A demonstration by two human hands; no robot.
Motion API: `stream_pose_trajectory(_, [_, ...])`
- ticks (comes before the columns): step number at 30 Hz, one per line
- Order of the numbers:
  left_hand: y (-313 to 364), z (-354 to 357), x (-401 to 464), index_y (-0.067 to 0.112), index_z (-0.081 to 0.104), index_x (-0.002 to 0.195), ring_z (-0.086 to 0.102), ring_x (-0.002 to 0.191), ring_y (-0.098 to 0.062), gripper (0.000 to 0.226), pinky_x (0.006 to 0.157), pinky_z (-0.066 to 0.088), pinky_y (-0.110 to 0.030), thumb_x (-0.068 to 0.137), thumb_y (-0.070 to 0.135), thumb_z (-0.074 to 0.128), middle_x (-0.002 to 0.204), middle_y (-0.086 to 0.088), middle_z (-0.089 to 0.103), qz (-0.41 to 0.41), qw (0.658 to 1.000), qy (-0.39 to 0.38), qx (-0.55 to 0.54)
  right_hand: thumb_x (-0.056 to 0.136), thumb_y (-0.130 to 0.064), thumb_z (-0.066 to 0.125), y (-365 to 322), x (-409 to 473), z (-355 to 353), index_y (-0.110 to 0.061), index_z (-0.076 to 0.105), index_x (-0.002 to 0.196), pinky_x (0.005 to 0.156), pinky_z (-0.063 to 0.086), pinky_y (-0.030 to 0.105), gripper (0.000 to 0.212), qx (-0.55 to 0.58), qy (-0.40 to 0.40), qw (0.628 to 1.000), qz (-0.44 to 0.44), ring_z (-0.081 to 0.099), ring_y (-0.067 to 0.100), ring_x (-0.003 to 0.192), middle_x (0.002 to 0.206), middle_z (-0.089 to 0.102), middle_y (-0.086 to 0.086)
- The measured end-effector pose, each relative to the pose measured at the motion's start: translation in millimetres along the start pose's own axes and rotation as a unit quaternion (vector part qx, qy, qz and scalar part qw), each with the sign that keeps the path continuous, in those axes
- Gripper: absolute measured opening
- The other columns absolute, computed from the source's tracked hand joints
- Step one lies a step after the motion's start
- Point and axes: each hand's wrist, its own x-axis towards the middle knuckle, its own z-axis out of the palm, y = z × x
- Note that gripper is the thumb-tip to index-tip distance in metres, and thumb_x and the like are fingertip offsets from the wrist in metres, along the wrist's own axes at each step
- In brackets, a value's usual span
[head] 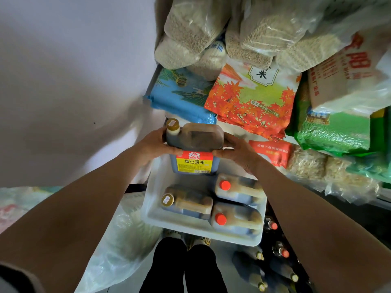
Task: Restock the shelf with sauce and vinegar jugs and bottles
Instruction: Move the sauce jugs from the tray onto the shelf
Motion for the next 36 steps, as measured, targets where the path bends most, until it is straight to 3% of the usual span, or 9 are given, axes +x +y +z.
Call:
stream_pose_trajectory(6, [48, -5, -25, 0.033, 0.065, 0.109, 0.067, 0.082, 0.011, 0.056, 0.064, 0.047, -0.003, 0.064, 0.012, 0.091, 0.088, 0.029, 0.073, 0.041, 0.997, 0.027, 0.052, 0.075, -0.022, 0.082, -37, -23, -16, -0.04, 0.069, 0.112, 0.105, 0.049, 0.048, 0.043, 0.014, 0.015, 0.999, -0.031, 0.065, 0.017, 0.109, 0.118, 0.073, -0.003])
stream_pose_trajectory(12, [115, -9, -71, 0.026, 0.075, 0.1, 0.07, 0.092, -0.002, 0.042, 0.08, 0.056, -0.02, 0.064, 0.01, 0.09, 0.1, 0.009, 0.077, 0.087, 0.995, 0.01, 0.046, 0.078, -0.03, 0.079, -95, -71, -31, -0.036, 0.074, 0.11, 0.098, 0.052, 0.038, 0.033, 0.052, 0.055, 0.994, -0.077, 0.066, 0.007, 0.104, 0.112, 0.076, -0.008])
stream_pose_trajectory(15, [156, -12, -102, 0.028, 0.076, 0.104, 0.07, 0.099, -0.005, 0.047, 0.087, 0.056, -0.026, 0.061, 0.031, 0.093, 0.105, 0.007, 0.076, 0.109, 0.992, 0.012, 0.056, 0.085, -0.025, 0.076, -133, -102, -38, -0.024, 0.073, 0.114, 0.089, 0.051, 0.021, 0.029, 0.076, 0.067, 0.988, -0.117, 0.067, 0.004, 0.106, 0.114, 0.075, -0.006])
stream_pose_trajectory(20, [234, -23, -154, 0.033, 0.075, 0.096, 0.072, 0.087, -0.002, 0.069, 0.076, 0.054, -0.023, 0.037, 0.065, 0.089, 0.093, 0.016, 0.076, 0.154, 0.982, 0.056, 0.092, 0.078, -0.04, 0.076, -212, -155, -49, -0.034, 0.08, 0.092, 0.071, 0.048, 0.007, 0.016, 0.088, 0.134, 0.972, -0.173, 0.069, -0.008, 0.085, 0.092, 0.078, -0.015])
stream_pose_trajectory(24, [305, -39, -196, 0.04, 0.058, 0.108, 0.072, 0.088, -0.002, 0.074, 0.063, 0.057, -0.018, 0.043, 0.053, 0.092, 0.096, 0.024, 0.073, 0.252, 0.96, 0.059, 0.103, 0.069, -0.055, 0.079, -271, -179, -67, -0.02, 0.078, 0.105, 0.067, 0.049, 0.009, 0.049, 0.075, 0.178, 0.948, -0.253, 0.071, -0.003, 0.086, 0.094, 0.079, -0.01])
stream_pose_trajectory(28, [380, -55, -233, 0.039, 0.054, 0.125, 0.072, 0.095, -0.008, 0.091, 0.071, 0.059, -0.026, 0.045, 0.053, 0.094, 0.104, 0.013, 0.074, 0.329, 0.933, 0.074, 0.122, 0.083, -0.033, 0.078, -342, -190, -95, -0.01, 0.076, 0.108, 0.064, 0.048, 0.007, 0.034, 0.065, 0.207, 0.926, -0.311, 0.071, -0.003, 0.079, 0.086, 0.078, -0.011])
stream_pose_trajectory(31, [425, -63, -247, 0.037, 0.055, 0.123, 0.073, 0.095, -0.015, 0.075, 0.07, 0.06, -0.028, 0.057, 0.032, 0.09, 0.105, 0.005, 0.076, 0.375, 0.92, 0.07, 0.095, 0.081, -0.035, 0.078, -389, -192, -114, -0.012, 0.074, 0.111, 0.063, 0.047, 0.006, 0.038, 0.056, 0.224, 0.907, -0.351, 0.069, -0.007, 0.076, 0.082, 0.077, -0.016])
stream_pose_trajectory(34, [457, -70, -243, 0.038, 0.054, 0.12, 0.074, 0.094, -0.013, 0.065, 0.067, 0.059, -0.025, 0.065, 0.025, 0.086, 0.102, 0.006, 0.076, 0.392, 0.91, 0.091, 0.099, 0.083, -0.029, 0.078, -419, -176, -132, -0.001, 0.065, 0.128, 0.075, 0.051, 0.012, 0.055, 0.062, 0.237, 0.898, -0.365, 0.069, 0.007, 0.1, 0.11, 0.075, 0.003])
stream_pose_trajectory(36, [472, -75, -230, 0.035, 0.05, 0.128, 0.073, 0.097, -0.015, 0.068, 0.07, 0.06, -0.029, 0.072, 0.017, 0.085, 0.106, 0.002, 0.075, 0.384, 0.912, 0.105, 0.098, 0.083, -0.025, 0.079, -427, -160, -142, 0.001, 0.058, 0.135, 0.094, 0.055, 0.029, 0.062, 0.081, 0.236, 0.896, -0.366, 0.065, 0.022, 0.117, 0.125, 0.069, 0.014])
